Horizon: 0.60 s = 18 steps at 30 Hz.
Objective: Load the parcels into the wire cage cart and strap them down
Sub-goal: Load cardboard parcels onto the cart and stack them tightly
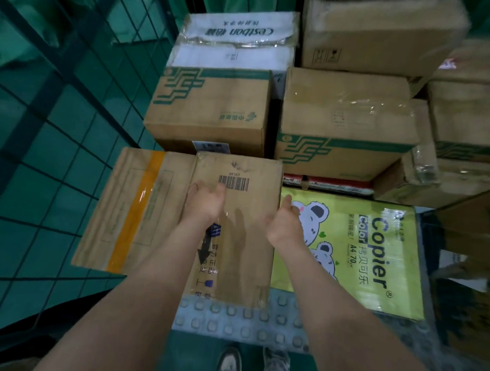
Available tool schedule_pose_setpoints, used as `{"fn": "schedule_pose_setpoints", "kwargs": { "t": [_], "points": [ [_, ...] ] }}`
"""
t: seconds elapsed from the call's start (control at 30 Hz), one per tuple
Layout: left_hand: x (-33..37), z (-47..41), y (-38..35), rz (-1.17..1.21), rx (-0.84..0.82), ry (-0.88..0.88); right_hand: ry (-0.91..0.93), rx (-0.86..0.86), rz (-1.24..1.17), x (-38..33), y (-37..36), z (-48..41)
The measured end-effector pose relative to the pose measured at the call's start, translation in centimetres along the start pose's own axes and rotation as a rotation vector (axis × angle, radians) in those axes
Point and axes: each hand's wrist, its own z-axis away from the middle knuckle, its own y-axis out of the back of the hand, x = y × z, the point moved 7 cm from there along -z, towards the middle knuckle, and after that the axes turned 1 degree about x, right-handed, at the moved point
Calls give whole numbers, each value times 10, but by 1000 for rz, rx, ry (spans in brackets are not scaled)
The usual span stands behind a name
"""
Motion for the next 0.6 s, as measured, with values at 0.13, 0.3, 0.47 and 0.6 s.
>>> {"fn": "schedule_pose_setpoints", "kwargs": {
  "t": [0.13,0.3,0.47,0.6],
  "points": [
    [33,39,26,41,7,-122,48,15,-39,-22,32,28],
    [58,92,68,118,-3,-184,86,25,-167,-40,63,73],
    [64,142,90,141,-55,-257,-74,-19,-505,-19,71,132],
    [71,184,82,154,-177,-324,-185,-26,-678,9,71,181]
  ]
}}
